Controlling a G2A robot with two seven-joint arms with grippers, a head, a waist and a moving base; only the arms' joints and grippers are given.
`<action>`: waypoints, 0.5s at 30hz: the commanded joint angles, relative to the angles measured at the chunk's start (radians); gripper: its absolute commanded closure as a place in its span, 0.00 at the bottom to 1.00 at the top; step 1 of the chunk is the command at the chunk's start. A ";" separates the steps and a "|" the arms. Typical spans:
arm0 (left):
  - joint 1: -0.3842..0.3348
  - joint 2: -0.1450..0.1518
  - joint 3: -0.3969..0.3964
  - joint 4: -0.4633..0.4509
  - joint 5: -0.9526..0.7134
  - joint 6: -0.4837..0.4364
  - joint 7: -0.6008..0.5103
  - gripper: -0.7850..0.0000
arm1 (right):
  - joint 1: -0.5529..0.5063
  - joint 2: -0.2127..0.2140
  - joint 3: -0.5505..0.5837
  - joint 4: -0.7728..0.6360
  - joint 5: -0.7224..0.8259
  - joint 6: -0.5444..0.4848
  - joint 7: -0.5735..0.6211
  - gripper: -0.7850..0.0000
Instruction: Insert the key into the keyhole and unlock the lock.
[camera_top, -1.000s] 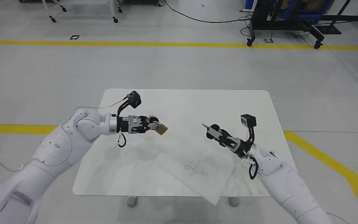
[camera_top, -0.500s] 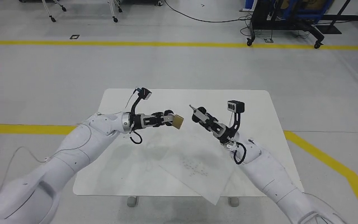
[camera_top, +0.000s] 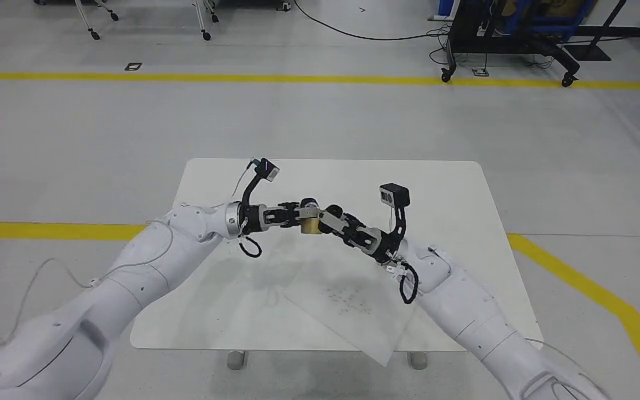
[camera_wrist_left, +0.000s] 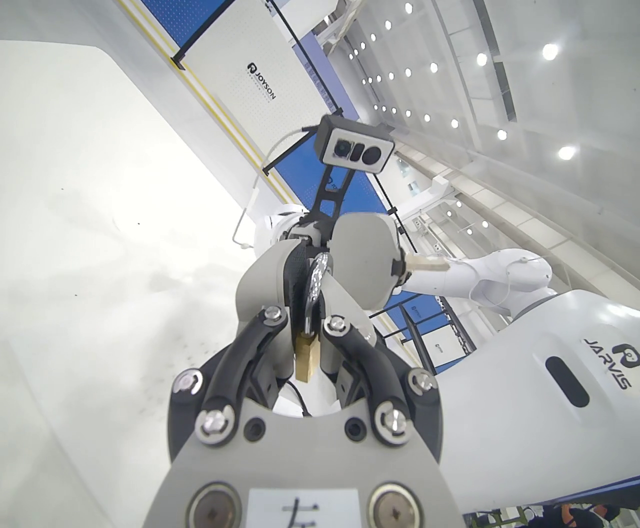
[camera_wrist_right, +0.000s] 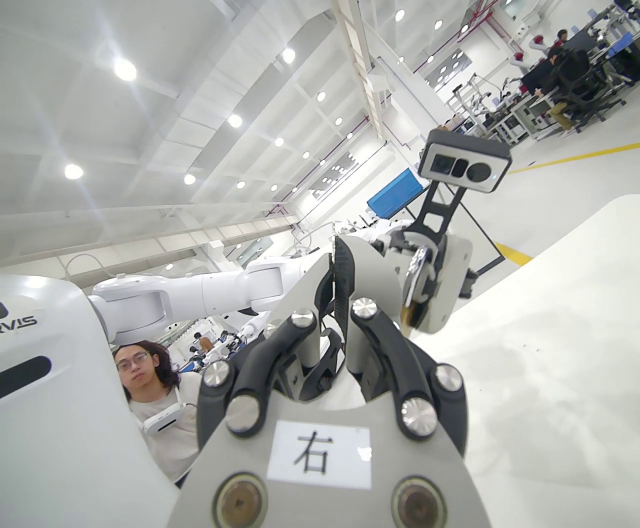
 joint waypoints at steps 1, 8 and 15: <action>-0.005 -0.002 -0.005 0.007 0.001 0.013 -0.013 1.00 | -0.014 0.002 0.021 -0.015 0.006 0.000 0.001 1.00; -0.015 -0.004 -0.003 -0.008 0.039 0.018 -0.018 1.00 | -0.040 0.005 0.048 -0.050 0.029 0.000 0.005 1.00; 0.037 -0.014 -0.061 -0.005 -0.159 0.273 0.076 1.00 | -0.063 0.006 0.074 -0.074 0.002 0.036 -0.046 1.00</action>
